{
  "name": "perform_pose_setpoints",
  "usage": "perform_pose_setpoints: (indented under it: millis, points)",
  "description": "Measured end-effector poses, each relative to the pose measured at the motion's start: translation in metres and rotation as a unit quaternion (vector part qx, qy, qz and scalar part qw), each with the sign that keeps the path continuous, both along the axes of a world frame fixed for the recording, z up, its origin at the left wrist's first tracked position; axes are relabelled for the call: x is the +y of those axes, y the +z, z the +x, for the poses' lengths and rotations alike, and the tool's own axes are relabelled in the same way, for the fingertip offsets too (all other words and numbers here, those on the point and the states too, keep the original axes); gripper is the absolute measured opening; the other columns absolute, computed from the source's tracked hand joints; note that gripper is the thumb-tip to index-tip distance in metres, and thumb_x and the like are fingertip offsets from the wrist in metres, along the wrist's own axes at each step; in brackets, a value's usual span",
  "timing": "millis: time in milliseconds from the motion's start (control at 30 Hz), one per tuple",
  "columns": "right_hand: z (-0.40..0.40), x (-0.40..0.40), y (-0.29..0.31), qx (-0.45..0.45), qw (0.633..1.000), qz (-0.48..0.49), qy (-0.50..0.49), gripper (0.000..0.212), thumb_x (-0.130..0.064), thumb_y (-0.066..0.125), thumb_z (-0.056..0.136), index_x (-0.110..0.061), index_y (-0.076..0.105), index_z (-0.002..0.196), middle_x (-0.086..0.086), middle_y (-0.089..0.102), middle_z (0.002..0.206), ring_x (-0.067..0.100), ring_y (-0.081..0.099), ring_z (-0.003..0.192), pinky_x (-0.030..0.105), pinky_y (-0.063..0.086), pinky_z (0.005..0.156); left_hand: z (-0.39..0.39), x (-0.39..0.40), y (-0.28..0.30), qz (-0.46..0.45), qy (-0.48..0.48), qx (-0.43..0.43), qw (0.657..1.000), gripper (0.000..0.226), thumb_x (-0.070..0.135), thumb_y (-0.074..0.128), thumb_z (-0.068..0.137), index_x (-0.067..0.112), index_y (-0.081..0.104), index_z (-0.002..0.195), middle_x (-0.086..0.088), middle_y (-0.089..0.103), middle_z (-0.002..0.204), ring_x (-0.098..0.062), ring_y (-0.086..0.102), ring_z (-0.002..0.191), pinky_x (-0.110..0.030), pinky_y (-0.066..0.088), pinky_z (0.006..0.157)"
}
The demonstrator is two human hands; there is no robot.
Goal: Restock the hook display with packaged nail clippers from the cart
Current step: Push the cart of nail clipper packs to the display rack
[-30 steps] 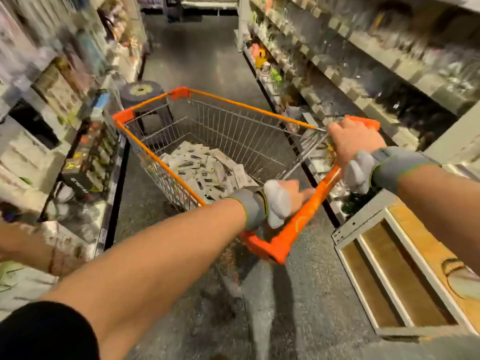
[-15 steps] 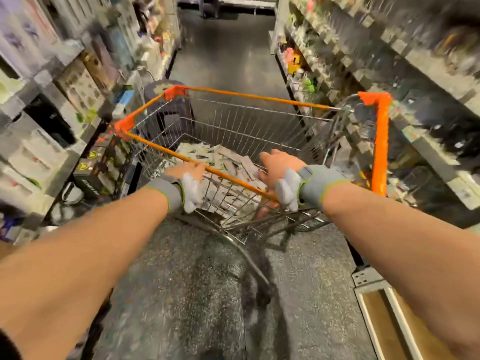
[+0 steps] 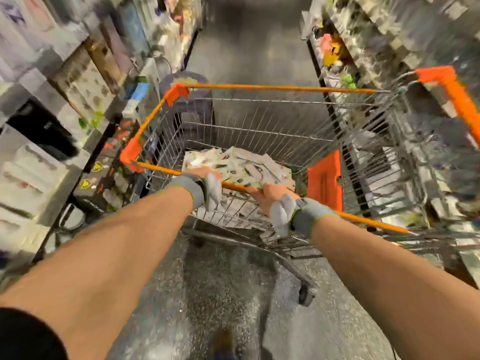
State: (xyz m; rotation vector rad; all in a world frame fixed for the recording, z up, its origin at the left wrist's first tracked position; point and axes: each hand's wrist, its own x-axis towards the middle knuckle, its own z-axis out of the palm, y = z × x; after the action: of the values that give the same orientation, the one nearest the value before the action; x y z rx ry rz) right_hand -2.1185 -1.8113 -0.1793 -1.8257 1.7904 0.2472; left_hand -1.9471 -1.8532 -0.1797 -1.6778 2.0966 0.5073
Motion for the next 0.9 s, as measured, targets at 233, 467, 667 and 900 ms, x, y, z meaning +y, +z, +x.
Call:
perform_pose_setpoints:
  millis: [233, 467, 667, 900]
  points:
    - [0.001, -0.06, -0.029, 0.03, 1.0, 0.01, 0.003, 0.06, -0.065, 0.033, 0.091, -0.016, 0.058, 0.116, 0.006, 0.053, 0.099, 0.03, 0.056, 0.112, 0.045, 0.04, 0.093, 0.016, -0.047, -0.016, 0.03, 0.015, -0.005, 0.999, 0.037, 0.032, 0.062, 0.088, 0.009, 0.06, 0.117, -0.01, 0.062, 0.118, -0.026, 0.059, 0.109, -0.032, 0.047, 0.089]
    - [-0.019, -0.095, -0.031, 0.096, 0.995, -0.005, 0.032, 0.066, -0.084, 0.025, 0.078, -0.022, 0.043, 0.062, -0.003, 0.046, 0.068, 0.019, 0.046, 0.076, 0.041, 0.034, 0.086, 0.009, -0.066, -0.034, 0.018, 0.09, 0.026, 0.995, 0.049, 0.049, 0.059, 0.086, 0.009, 0.062, 0.114, -0.009, 0.064, 0.115, -0.025, 0.06, 0.108, -0.031, 0.047, 0.087]
    - [-0.029, -0.107, -0.034, 0.159, 0.985, -0.02, 0.057, 0.086, -0.095, 0.013, 0.06, -0.024, 0.058, 0.078, -0.001, 0.066, 0.083, 0.019, 0.059, 0.078, 0.037, 0.035, 0.081, -0.008, -0.056, -0.039, 0.014, 0.141, 0.029, 0.989, 0.039, 0.04, 0.058, 0.089, 0.008, 0.063, 0.111, -0.01, 0.064, 0.115, -0.026, 0.061, 0.108, -0.031, 0.048, 0.086]
    - [-0.052, -0.093, -0.041, 0.143, 0.977, -0.077, 0.141, 0.099, -0.098, 0.009, 0.048, -0.021, 0.062, 0.081, 0.0, 0.063, 0.082, 0.021, 0.057, 0.08, 0.037, 0.03, 0.076, -0.034, -0.014, -0.038, 0.008, 0.22, 0.018, 0.975, 0.037, 0.035, 0.057, 0.09, 0.008, 0.061, 0.115, -0.01, 0.062, 0.118, -0.027, 0.058, 0.11, -0.032, 0.046, 0.088]
